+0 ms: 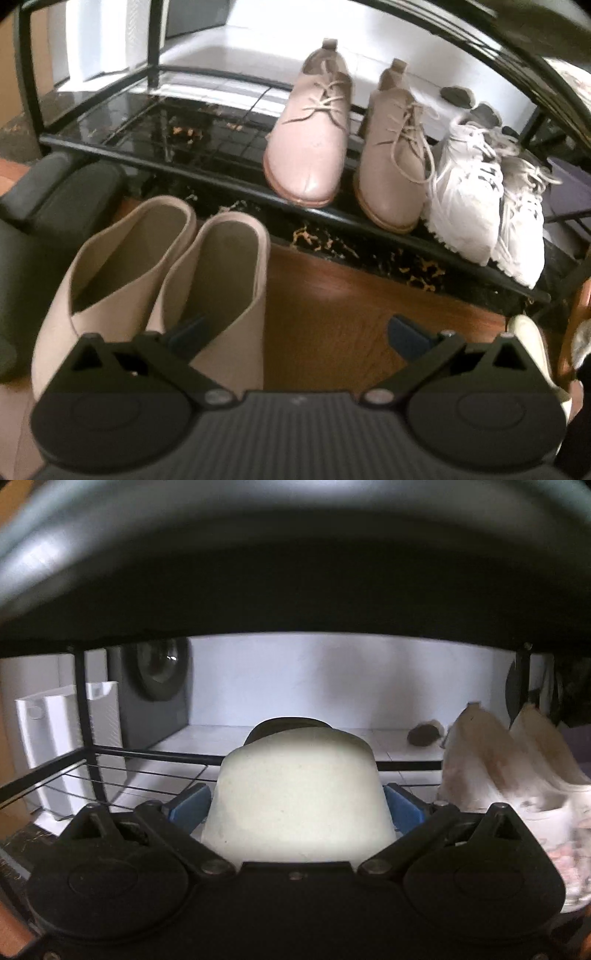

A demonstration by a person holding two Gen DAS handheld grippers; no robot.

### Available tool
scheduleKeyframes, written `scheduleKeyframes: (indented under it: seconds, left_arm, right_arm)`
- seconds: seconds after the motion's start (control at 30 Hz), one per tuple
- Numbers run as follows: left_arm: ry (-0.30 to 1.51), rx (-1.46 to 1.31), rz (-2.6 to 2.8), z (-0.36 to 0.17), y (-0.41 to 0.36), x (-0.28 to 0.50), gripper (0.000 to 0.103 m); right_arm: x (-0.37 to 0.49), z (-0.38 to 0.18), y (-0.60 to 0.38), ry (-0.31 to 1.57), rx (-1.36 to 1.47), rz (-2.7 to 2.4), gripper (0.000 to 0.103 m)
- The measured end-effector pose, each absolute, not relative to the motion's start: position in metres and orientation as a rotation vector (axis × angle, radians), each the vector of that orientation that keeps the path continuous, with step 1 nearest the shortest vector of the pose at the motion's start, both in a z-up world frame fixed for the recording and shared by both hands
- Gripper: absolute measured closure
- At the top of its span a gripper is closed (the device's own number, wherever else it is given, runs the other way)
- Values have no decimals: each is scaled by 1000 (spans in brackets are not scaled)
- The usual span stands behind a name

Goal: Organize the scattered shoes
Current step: 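Lift the cream slide with the right gripper and set it on the shelf, then return the right gripper to the floor and grasp the second cream slide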

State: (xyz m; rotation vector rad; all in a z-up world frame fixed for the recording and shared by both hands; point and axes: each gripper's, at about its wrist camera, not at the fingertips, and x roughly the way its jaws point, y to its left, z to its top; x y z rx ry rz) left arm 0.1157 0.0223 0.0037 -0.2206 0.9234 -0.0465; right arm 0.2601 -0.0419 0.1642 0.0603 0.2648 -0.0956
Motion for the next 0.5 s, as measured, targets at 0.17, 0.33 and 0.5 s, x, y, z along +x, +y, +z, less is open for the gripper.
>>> scheduleKeyframes:
  seconds: [0.17,0.33,0.5]
  left_arm:
    - [913,-172,-67,3,15,115,1]
    - [921,-183,-62,1,18,118,1]
    - [924,-202,-55,2,21,120,1]
  right_arm:
    - [280,150,-37,302,108,-126,2]
    - [284,151,-43,344,145,-77,0]
    - [255,149,-54,331,170,-11,0]
